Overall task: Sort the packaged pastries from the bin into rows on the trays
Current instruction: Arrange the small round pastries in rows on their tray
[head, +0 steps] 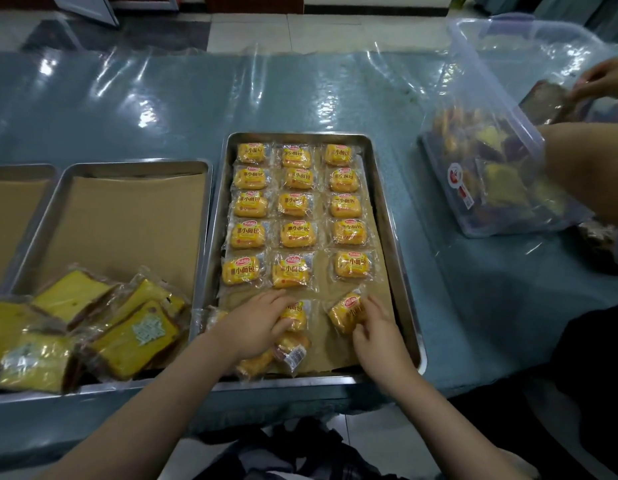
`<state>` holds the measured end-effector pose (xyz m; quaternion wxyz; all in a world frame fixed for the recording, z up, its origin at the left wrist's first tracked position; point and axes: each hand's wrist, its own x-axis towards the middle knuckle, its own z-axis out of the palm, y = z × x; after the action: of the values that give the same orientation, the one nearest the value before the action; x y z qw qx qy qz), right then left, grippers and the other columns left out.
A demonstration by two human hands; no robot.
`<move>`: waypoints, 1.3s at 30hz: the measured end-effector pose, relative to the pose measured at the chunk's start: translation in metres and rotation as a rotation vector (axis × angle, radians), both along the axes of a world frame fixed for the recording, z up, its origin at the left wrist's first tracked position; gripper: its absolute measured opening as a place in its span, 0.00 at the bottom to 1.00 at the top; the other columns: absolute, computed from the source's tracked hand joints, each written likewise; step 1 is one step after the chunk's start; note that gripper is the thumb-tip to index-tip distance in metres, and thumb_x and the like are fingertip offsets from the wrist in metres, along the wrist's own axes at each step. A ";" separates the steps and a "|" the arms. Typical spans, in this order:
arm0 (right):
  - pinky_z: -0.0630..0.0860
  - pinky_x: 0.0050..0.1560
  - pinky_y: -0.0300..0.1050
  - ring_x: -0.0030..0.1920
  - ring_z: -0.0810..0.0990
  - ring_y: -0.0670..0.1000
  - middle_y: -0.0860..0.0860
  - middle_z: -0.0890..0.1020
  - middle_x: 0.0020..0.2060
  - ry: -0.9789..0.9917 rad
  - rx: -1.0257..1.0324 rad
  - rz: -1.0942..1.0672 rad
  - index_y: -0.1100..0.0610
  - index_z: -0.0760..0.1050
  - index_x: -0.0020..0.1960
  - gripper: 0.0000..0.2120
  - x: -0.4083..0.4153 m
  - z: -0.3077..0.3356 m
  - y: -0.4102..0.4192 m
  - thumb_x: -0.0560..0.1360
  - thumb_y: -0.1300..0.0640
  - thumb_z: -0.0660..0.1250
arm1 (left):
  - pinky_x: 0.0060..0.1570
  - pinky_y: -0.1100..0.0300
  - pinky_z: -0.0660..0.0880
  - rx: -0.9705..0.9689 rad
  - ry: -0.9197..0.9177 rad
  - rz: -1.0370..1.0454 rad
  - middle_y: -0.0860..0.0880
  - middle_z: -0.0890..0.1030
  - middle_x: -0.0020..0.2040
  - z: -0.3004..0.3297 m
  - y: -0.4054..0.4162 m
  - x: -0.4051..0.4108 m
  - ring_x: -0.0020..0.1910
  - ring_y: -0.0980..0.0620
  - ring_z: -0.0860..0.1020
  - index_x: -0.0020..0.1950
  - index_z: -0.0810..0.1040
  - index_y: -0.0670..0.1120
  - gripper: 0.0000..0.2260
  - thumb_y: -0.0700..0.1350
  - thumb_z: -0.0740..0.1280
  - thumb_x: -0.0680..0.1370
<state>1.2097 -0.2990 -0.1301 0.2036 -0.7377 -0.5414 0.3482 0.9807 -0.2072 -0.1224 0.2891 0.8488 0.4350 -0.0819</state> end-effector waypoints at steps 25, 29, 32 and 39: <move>0.52 0.77 0.42 0.77 0.53 0.45 0.43 0.56 0.78 -0.275 0.082 0.346 0.48 0.57 0.79 0.30 -0.019 0.001 -0.007 0.79 0.63 0.58 | 0.73 0.53 0.62 0.049 -0.149 -0.143 0.53 0.68 0.72 -0.003 -0.018 -0.005 0.73 0.55 0.62 0.75 0.62 0.53 0.21 0.51 0.58 0.82; 0.50 0.75 0.36 0.76 0.55 0.42 0.39 0.57 0.76 -0.185 0.088 0.461 0.48 0.59 0.78 0.27 -0.037 -0.005 -0.022 0.80 0.58 0.57 | 0.72 0.54 0.63 0.011 -0.166 -0.139 0.53 0.59 0.78 -0.005 -0.024 -0.005 0.74 0.53 0.61 0.78 0.57 0.54 0.25 0.52 0.59 0.82; 0.62 0.73 0.42 0.74 0.60 0.41 0.40 0.61 0.76 -0.124 0.085 0.426 0.45 0.59 0.78 0.26 -0.039 -0.007 -0.028 0.81 0.55 0.57 | 0.66 0.55 0.70 -0.019 -0.153 -0.015 0.51 0.57 0.78 -0.008 -0.030 -0.007 0.69 0.51 0.69 0.78 0.53 0.51 0.32 0.58 0.63 0.79; 0.70 0.66 0.40 0.70 0.68 0.42 0.38 0.65 0.74 -0.162 0.075 0.451 0.43 0.65 0.75 0.22 -0.032 -0.001 -0.032 0.81 0.52 0.58 | 0.70 0.52 0.60 0.148 0.119 -0.149 0.53 0.71 0.69 -0.003 -0.024 -0.011 0.68 0.50 0.67 0.76 0.60 0.55 0.28 0.60 0.62 0.79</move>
<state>1.1778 -0.3311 -0.1315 0.1036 -0.6156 -0.7196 0.3041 0.9696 -0.2315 -0.1256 0.1926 0.8915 0.3917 -0.1213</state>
